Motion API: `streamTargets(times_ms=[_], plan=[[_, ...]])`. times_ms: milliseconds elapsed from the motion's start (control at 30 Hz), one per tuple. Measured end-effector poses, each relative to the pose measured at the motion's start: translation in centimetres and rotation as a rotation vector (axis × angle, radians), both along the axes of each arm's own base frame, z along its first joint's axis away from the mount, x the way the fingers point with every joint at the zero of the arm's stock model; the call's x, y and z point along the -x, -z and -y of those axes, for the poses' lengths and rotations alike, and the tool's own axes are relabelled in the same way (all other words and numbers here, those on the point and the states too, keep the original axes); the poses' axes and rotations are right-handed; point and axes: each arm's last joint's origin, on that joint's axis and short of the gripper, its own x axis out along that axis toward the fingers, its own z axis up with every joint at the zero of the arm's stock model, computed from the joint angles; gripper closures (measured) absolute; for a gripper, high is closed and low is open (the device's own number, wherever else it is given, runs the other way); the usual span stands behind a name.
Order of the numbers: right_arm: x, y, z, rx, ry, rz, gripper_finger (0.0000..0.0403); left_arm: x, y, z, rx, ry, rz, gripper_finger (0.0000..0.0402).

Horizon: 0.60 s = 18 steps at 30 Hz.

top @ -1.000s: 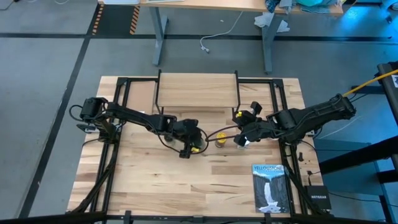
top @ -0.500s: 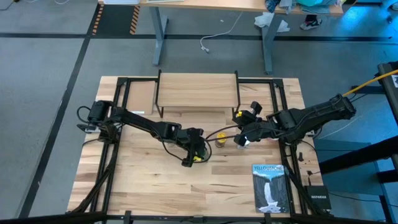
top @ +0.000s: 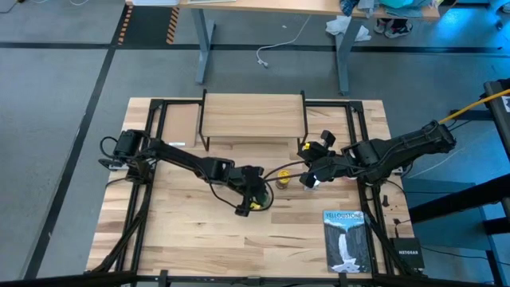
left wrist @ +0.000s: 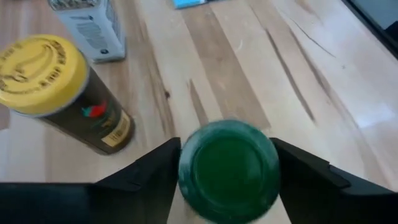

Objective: Shelf spices
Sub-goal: Put the black seasoning bottle on the shelf

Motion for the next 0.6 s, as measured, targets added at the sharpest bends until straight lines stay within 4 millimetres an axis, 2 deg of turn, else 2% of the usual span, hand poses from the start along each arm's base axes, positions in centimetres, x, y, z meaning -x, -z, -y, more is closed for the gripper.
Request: streamTargets(times_ms=[333,600], plan=[[0.0,0.0,0.0,0.002,-0.002,-0.001,0.0402,0.2,-0.2,0.3,0.031,-0.007,-0.016,0.0131],[-0.4,-0.2,-0.4,-0.070,-0.075,0.018,0.0402,1.2,-3.1,0.0,-0.007,-0.004,0.058,0.0130]])
